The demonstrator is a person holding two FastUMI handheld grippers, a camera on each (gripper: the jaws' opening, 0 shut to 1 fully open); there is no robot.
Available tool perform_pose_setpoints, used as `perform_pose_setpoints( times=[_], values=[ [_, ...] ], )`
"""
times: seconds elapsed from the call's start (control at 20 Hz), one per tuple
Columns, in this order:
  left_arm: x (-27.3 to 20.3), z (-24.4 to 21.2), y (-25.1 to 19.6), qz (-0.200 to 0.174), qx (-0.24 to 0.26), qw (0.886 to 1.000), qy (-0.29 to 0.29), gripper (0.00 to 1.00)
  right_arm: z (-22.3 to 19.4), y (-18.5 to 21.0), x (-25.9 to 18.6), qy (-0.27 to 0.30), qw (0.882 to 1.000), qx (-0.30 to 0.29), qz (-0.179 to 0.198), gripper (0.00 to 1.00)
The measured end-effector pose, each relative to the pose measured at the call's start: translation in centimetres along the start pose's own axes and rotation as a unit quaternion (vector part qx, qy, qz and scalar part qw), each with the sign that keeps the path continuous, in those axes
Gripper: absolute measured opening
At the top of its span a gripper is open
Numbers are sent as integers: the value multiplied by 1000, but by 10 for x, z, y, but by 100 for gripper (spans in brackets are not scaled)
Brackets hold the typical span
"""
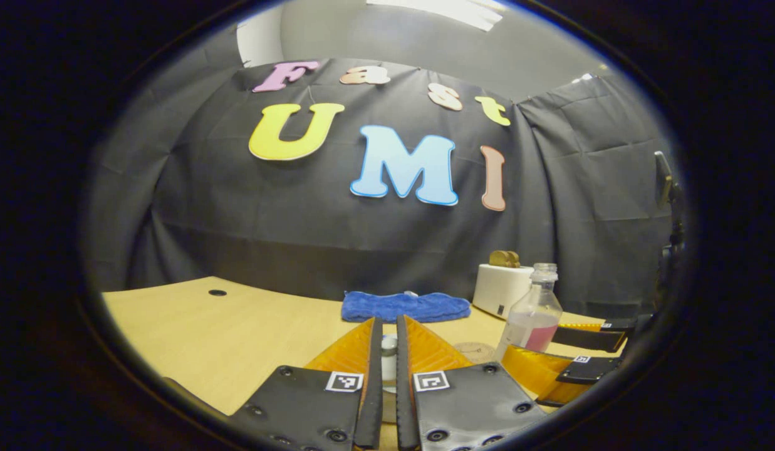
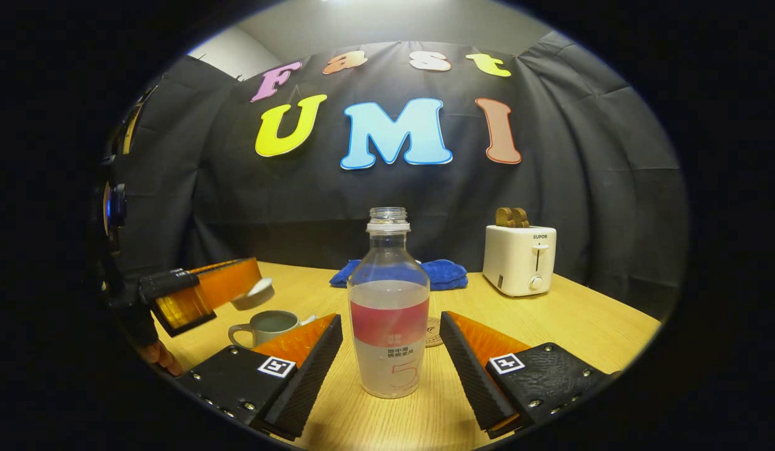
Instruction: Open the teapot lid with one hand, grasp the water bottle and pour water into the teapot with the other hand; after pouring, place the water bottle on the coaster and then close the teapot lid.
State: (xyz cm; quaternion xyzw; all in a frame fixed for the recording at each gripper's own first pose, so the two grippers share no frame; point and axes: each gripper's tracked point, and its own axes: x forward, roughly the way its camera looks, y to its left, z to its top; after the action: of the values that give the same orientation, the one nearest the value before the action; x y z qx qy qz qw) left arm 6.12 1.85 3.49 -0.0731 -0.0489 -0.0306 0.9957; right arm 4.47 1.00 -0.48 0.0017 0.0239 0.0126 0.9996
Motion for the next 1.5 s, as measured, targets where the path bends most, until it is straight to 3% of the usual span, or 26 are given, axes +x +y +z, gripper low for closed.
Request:
perform_pose_setpoints(
  times=[0.1, 0.4, 0.45, 0.5, 0.75, 0.9, 1.2, 1.35, 1.5],
  values=[
    [-3, 1, 6, 5, -2, 1000, -3, 16, -2, 0, 3, 8, 1000, -3, 0, 90],
    [-10, -10, 21, 6, -5, 1000, 18, 16, -10, -3, 10, 29, 1000, -4, -10, 84],
    [-12, -9, 24, 7, -5, 1000, 18, 16, -7, -2, 6, 29, 999, -10, -14, 77],
    [-14, -7, 29, 9, -5, 1000, 16, 16, -6, 0, 6, 29, 999, -17, -17, 77],
    [-21, -10, 42, 15, -13, 1000, 22, 16, -4, 9, 8, 27, 993, -113, -24, 75],
    [-20, -12, 48, 18, -32, 999, 28, 15, -5, 7, 10, 36, 975, -217, -34, 75],
    [-21, -9, 51, 22, -39, 999, 27, 16, -3, -5, 11, 63, 940, -334, -30, 75],
    [-23, -8, 51, 21, -44, 998, 27, 16, 10, -15, 11, 52, 907, -416, -34, 75],
    [-24, -7, 56, 22, -59, 998, 28, 16, 15, -21, 17, 35, 863, -504, -31, 75]
  ],
)
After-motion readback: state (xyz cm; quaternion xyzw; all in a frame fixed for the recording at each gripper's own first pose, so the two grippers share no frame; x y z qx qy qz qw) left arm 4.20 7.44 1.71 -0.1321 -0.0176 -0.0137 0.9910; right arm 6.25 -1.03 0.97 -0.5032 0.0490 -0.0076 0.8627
